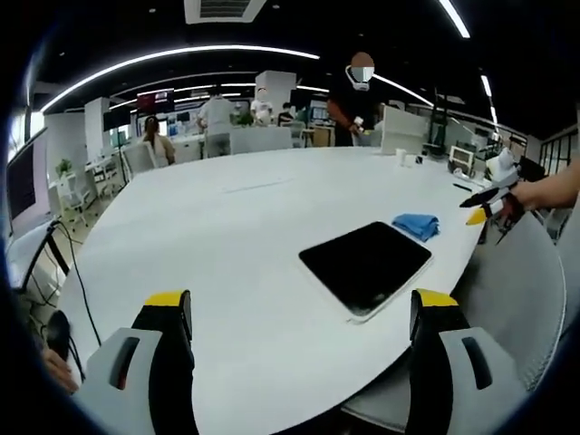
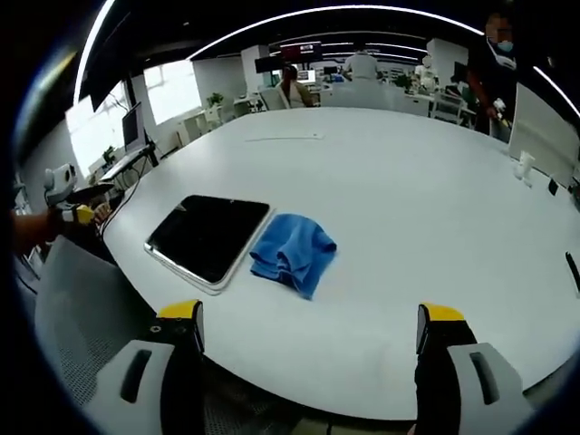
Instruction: Wipe the mirror surface with the cleaning cloth until all visible marks leave the cleaned area.
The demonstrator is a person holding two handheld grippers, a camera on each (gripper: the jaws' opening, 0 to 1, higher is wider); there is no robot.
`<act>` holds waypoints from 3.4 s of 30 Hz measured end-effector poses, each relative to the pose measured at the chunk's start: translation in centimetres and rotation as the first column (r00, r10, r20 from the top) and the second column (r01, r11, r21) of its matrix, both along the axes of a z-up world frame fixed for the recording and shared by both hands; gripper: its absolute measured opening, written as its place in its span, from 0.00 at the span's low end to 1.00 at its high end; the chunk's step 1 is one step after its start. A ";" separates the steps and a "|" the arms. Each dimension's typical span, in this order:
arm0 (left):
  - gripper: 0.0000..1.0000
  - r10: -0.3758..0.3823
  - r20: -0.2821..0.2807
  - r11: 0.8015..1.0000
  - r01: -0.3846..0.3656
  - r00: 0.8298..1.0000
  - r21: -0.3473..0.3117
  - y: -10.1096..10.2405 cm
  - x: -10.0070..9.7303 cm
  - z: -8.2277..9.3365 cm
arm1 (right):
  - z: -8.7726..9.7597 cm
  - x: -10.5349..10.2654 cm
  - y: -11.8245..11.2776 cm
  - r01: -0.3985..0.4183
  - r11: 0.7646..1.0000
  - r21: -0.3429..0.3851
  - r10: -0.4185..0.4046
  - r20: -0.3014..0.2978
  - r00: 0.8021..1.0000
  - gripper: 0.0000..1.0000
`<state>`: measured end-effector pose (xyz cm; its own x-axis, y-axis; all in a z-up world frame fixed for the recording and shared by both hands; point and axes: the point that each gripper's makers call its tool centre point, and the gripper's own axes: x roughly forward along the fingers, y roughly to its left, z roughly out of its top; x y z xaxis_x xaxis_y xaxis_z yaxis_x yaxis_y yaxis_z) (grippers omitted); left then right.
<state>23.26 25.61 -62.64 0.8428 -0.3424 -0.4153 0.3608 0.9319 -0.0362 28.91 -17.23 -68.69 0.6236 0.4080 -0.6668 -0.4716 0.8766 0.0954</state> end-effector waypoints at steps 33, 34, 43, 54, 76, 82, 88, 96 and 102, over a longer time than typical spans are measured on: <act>0.99 -0.003 -0.004 1.000 0.003 1.000 0.006 -0.5 -0.4 0.3 | 2.4 4.4 3.2 -0.030 0.998 0.050 0.030 0.010 1.000 0.81; 0.99 -0.004 -0.005 1.000 0.004 1.000 0.004 -0.6 -0.4 0.2 | 2.3 4.9 3.3 -0.032 0.998 0.048 0.032 0.006 0.999 0.78; 0.99 0.012 0.016 1.000 -0.012 1.000 -0.002 -0.5 -0.3 1.0 | 1.5 8.2 5.4 -0.007 0.998 0.070 0.011 -0.060 0.998 0.56; 0.99 0.047 -0.002 0.999 -0.047 0.999 -0.022 -0.4 -0.7 0.1 | -2.5 9.2 6.8 0.019 0.999 0.044 -0.013 -0.132 0.991 0.37; 0.99 0.024 -0.013 1.000 -0.024 1.000 -0.018 -2.9 -0.8 -0.3 | -5.5 9.3 7.1 0.020 0.992 -0.122 -0.042 -0.175 0.984 0.04; 0.99 0.029 -0.014 1.000 -0.029 0.999 -0.012 -2.8 -0.9 -0.2 | -5.5 9.4 7.0 0.040 0.992 -0.117 -0.062 -0.193 0.979 0.02; 0.99 0.024 -0.020 1.000 -0.024 1.000 -0.015 -2.6 -1.0 -0.3 | -5.6 9.6 7.1 0.022 0.991 -0.134 -0.051 -0.212 0.976 0.03; 0.99 0.028 -0.005 1.000 -0.028 1.000 0.003 -1.9 -0.4 -0.2 | -4.8 10.3 6.8 0.075 0.990 -0.122 -0.105 -0.263 0.959 0.01; 0.99 0.011 -0.012 1.000 -0.012 1.000 -0.012 -2.3 -0.5 -0.2 | -2.4 11.9 9.2 0.108 0.993 -0.044 -0.116 -0.276 0.954 0.00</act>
